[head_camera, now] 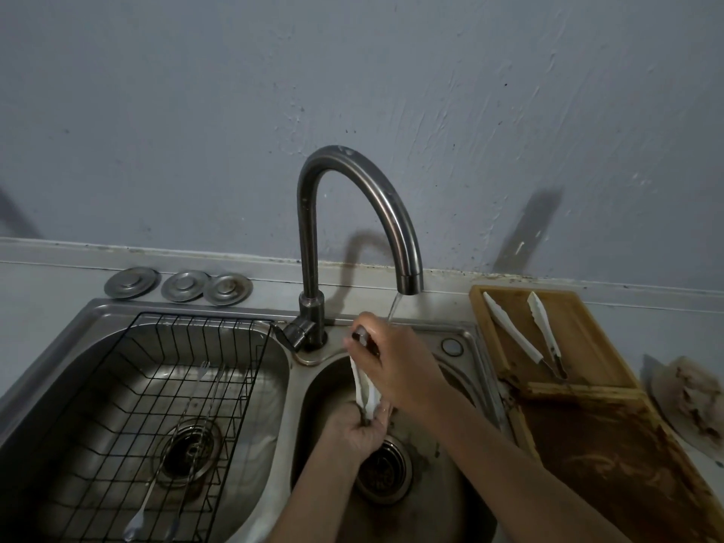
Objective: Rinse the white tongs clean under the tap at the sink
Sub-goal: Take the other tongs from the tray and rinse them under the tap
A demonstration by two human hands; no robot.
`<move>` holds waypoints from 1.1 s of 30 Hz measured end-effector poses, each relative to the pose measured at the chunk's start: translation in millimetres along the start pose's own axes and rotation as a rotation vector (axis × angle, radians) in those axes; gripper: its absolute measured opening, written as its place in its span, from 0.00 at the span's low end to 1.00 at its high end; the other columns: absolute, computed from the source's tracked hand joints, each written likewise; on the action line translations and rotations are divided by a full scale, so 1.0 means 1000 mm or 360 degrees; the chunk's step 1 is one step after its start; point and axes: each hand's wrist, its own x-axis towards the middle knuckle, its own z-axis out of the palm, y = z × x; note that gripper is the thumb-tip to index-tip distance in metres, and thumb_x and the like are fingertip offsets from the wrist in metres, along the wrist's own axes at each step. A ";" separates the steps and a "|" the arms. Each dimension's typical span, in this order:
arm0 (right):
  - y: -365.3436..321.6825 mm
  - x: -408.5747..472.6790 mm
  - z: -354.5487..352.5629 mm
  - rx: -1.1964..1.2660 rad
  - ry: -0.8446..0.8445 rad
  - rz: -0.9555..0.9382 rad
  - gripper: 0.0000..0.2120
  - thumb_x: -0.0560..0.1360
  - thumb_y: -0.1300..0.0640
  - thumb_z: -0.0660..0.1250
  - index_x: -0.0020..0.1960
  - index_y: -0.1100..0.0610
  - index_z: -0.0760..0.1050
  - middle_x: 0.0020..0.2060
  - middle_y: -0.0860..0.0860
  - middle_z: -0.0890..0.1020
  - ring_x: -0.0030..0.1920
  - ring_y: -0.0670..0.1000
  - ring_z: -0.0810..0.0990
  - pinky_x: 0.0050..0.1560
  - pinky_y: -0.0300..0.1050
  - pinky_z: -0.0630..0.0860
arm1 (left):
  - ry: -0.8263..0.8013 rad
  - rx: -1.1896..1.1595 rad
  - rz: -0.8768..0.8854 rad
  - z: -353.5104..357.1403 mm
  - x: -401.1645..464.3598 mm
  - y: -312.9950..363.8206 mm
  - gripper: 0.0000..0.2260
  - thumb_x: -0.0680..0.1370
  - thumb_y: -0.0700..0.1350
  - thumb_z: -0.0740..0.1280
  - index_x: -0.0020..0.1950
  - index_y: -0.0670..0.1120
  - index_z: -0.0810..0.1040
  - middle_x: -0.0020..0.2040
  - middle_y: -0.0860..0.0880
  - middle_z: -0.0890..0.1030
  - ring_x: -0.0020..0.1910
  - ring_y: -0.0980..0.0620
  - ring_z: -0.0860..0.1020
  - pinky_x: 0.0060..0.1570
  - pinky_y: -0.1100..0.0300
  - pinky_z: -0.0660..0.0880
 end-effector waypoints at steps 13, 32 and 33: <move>0.045 -0.030 -0.028 0.0602 -0.0601 0.1138 0.13 0.76 0.60 0.54 0.56 0.52 0.74 0.48 0.56 0.80 0.32 0.52 0.80 0.30 0.42 0.75 | -0.0062 0.0316 0.0627 0.021 -0.014 0.038 0.12 0.81 0.37 0.56 0.39 0.40 0.69 0.36 0.44 0.72 0.36 0.50 0.71 0.45 0.50 0.79; 0.031 -0.041 -0.006 0.1260 -0.0681 0.1427 0.27 0.79 0.40 0.48 0.33 0.57 0.71 0.21 0.50 0.69 0.18 0.46 0.64 0.17 0.36 0.61 | 0.0700 0.2242 0.2002 0.023 -0.049 0.078 0.13 0.80 0.49 0.60 0.47 0.39 0.76 0.42 0.42 0.80 0.44 0.42 0.79 0.41 0.55 0.70; 0.032 -0.041 -0.006 0.1315 -0.0684 0.1438 0.27 0.79 0.40 0.48 0.33 0.57 0.71 0.21 0.50 0.69 0.18 0.46 0.64 0.17 0.36 0.60 | 0.0832 0.2415 0.2101 0.023 -0.050 0.083 0.13 0.78 0.49 0.62 0.45 0.39 0.74 0.40 0.42 0.78 0.44 0.41 0.79 0.39 0.56 0.68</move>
